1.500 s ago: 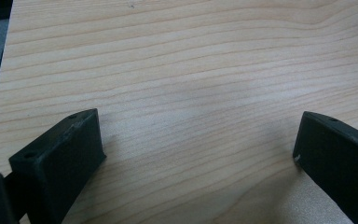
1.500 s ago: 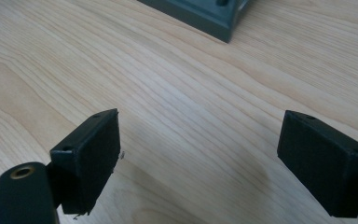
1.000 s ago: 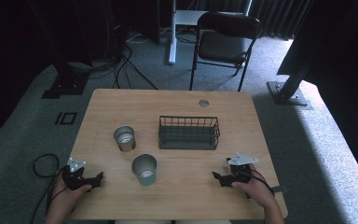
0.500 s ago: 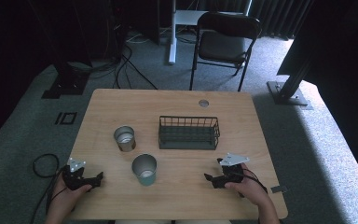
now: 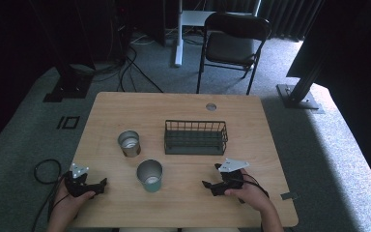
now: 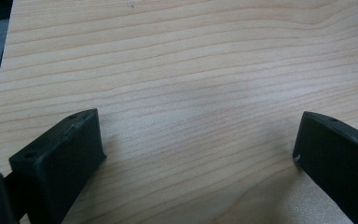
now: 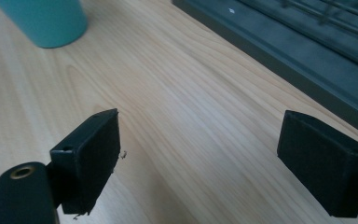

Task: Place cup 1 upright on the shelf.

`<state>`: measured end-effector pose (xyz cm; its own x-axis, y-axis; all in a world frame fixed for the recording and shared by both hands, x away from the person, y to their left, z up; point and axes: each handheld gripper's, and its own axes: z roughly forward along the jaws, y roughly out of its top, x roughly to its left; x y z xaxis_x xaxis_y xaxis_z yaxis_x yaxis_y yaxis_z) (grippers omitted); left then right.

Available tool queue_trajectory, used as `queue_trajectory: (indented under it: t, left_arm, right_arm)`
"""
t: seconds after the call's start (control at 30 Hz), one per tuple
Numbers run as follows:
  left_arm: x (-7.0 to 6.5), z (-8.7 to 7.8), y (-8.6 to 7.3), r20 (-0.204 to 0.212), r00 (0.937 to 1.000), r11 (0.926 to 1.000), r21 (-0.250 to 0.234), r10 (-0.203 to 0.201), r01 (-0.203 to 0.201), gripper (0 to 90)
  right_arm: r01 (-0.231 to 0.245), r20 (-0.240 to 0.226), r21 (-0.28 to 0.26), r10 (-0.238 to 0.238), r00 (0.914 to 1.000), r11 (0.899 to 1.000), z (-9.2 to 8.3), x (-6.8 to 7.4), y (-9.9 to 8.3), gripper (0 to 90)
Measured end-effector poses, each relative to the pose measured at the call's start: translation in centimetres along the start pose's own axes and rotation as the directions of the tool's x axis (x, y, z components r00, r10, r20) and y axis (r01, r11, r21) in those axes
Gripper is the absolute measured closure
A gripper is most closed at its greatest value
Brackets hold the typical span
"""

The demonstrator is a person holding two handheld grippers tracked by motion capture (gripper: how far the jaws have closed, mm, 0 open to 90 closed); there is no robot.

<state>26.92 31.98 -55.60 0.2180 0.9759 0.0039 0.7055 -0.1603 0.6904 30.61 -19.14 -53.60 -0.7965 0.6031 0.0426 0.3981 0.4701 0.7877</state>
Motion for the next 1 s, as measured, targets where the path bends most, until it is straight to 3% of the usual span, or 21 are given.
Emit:
queue_trajectory:
  t: [0.6, 1.0]
  left_arm:
    - [0.0, 0.0, 0.0, 0.001, 1.0000, 1.0000, -0.002, -0.002, 0.002, 2.0]
    - [0.0, 0.0, 0.0, 0.000, 1.0000, 1.0000, -0.002, -0.001, 0.001, 2.1]
  right_arm:
    - [0.076, -0.082, -0.011, -0.077, 0.9937, 0.997, 2.3, 2.2, 2.2, 12.9]
    - [0.094, -0.119, -0.045, -0.099, 0.9879, 0.995, 3.4, 3.6, 3.6, 13.0]
